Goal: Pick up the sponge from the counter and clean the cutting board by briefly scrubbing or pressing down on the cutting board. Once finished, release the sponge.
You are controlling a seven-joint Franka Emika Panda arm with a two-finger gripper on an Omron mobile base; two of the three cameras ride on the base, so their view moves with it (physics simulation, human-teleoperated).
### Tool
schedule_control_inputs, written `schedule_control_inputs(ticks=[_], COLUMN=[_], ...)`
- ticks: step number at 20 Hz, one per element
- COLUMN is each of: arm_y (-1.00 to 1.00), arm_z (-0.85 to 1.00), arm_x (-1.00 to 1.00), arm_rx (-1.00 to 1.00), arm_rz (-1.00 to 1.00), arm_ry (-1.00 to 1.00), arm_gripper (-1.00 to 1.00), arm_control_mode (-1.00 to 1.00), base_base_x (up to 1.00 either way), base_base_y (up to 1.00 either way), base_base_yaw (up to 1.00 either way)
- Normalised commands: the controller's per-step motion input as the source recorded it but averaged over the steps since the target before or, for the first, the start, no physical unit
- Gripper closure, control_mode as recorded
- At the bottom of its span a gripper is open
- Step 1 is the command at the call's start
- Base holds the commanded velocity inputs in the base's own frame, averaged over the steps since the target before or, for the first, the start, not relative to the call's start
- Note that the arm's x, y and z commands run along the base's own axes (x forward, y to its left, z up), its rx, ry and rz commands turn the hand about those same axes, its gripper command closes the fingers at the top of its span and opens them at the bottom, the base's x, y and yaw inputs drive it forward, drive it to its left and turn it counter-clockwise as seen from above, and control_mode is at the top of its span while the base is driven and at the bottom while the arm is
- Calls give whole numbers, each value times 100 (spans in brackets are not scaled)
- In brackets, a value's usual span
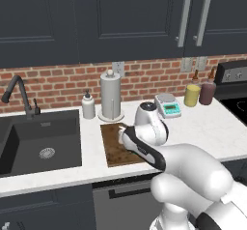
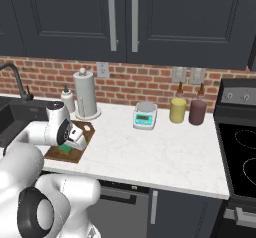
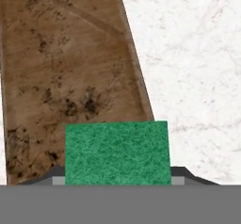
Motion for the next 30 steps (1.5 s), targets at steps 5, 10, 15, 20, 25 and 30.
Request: schedule_control_inputs(ticks=[5, 10, 15, 20, 25, 30], arm_y=[2, -1, 0, -1, 0, -1], arm_z=[-32, -25, -14, -28, -31, -10], arm_x=[0, 2, 13, 10, 14, 8], arm_rx=[0, 0, 0, 0, 0, 0], arm_rz=[-10, -7, -4, -4, -2, 0], arm_ry=[-1, 0, 0, -1, -3, -1], arm_gripper=[100, 100, 100, 100, 100, 100], arm_control_mode=[-100, -100, -100, -100, -100, -100], base_base_x=[0, 0, 0, 0, 0, 0], base_base_y=[0, 0, 0, 0, 0, 0], base_base_yaw=[0, 0, 0, 0, 0, 0])
